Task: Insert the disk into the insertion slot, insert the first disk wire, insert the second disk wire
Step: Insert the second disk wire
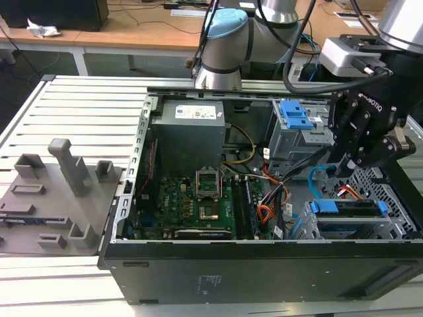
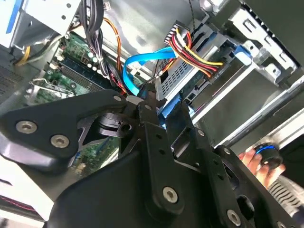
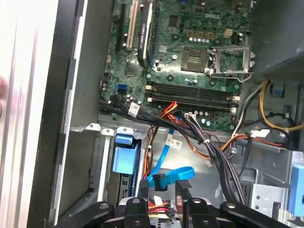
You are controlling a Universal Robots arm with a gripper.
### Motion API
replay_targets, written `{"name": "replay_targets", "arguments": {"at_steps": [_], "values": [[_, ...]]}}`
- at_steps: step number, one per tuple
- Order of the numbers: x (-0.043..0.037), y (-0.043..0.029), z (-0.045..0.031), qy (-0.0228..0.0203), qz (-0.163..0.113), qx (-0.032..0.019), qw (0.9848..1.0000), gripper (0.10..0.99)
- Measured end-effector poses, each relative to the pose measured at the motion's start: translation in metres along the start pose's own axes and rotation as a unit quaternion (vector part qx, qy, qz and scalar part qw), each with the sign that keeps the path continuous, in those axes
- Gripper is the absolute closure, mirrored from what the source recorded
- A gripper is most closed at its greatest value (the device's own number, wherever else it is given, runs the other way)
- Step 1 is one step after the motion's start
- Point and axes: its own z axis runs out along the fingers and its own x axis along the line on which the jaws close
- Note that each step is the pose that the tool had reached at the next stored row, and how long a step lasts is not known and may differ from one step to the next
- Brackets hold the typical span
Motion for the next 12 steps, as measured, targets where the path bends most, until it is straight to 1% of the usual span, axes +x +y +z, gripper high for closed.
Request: {"name": "replay_targets", "arguments": {"at_steps": [2,4,6,8,10,11,12], "values": [[-0.0001,0.0006,0.0006,0.0009,-0.019,0.0012,0.9998,0.725],[-0.0006,0.0043,0.0008,0.001,-0.021,0.0013,0.9998,0.725],[-0.0014,0.0108,0.001,0.001,-0.021,0.0013,0.9998,0.725],[-0.0027,0.0207,0.0015,0.001,-0.021,0.0013,0.9998,0.725],[-0.0034,0.0266,0.0018,0.0009,-0.021,0.0013,0.9998,0.725],[-0.0036,0.0284,0.0024,0.0009,-0.021,0.0014,0.9998,0.725],[-0.0038,0.0286,0.0037,0.001,-0.021,0.0014,0.9998,0.725]]}}
